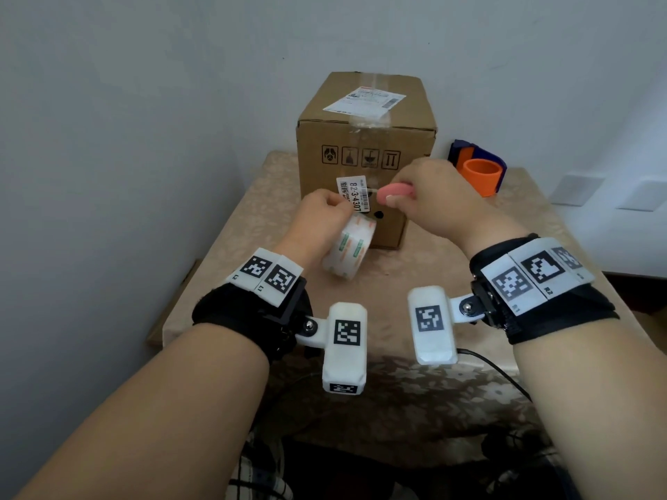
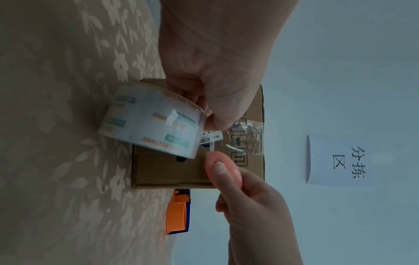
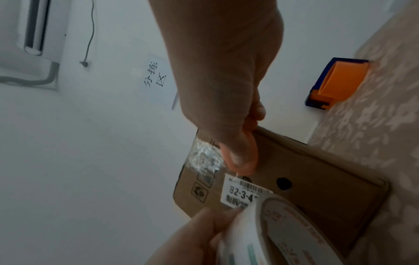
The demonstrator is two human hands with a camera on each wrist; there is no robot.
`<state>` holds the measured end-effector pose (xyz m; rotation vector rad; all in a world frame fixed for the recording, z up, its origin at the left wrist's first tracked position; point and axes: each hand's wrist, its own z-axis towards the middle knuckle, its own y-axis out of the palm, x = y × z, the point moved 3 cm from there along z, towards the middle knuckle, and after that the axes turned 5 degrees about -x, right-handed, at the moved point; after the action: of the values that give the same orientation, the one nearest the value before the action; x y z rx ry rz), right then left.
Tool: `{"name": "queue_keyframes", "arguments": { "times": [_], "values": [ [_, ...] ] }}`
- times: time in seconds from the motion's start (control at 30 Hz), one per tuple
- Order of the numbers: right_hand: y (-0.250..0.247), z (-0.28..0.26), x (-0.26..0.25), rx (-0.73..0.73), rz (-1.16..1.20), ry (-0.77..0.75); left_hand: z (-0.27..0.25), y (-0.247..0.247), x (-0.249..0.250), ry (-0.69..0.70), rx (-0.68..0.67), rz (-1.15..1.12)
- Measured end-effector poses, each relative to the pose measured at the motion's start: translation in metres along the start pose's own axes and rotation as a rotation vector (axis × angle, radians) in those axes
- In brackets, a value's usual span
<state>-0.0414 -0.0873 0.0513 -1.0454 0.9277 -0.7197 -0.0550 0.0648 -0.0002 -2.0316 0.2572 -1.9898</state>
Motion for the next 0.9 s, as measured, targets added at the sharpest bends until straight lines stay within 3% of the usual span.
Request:
{"name": "queue_keyframes", "arguments": {
  "times": [0.23, 0.4, 0.57, 0.67, 0.77, 0.9],
  "values": [
    [-0.014, -0.02, 0.015, 0.107, 0.253, 0.062, -0.01, 0.004, 0.011, 0.036, -0.098, 0.02],
    [-0.013, -0.05, 0.066, 0.206, 0.439, 0.304, -0.019, 0.033, 0.029, 0.134, -0.287, 0.01],
    [0.006, -0.076, 0.13, 0.265, 0.625, 0.592, -0.024, 0.091, 0.046, 0.318, -0.475, 0.144],
    [0.016, -0.089, 0.155, 0.256, 0.677, 0.678, -0.019, 0.122, 0.053, 0.436, -0.455, 0.361],
    [0.021, -0.096, 0.166, 0.204, 0.638, 0.665, -0.009, 0.145, 0.052, 0.585, -0.418, 0.57],
    [0.029, -0.099, 0.177, 0.196, 0.604, 0.65, 0.012, 0.162, 0.041, 0.595, -0.304, 0.764]
  ]
}}
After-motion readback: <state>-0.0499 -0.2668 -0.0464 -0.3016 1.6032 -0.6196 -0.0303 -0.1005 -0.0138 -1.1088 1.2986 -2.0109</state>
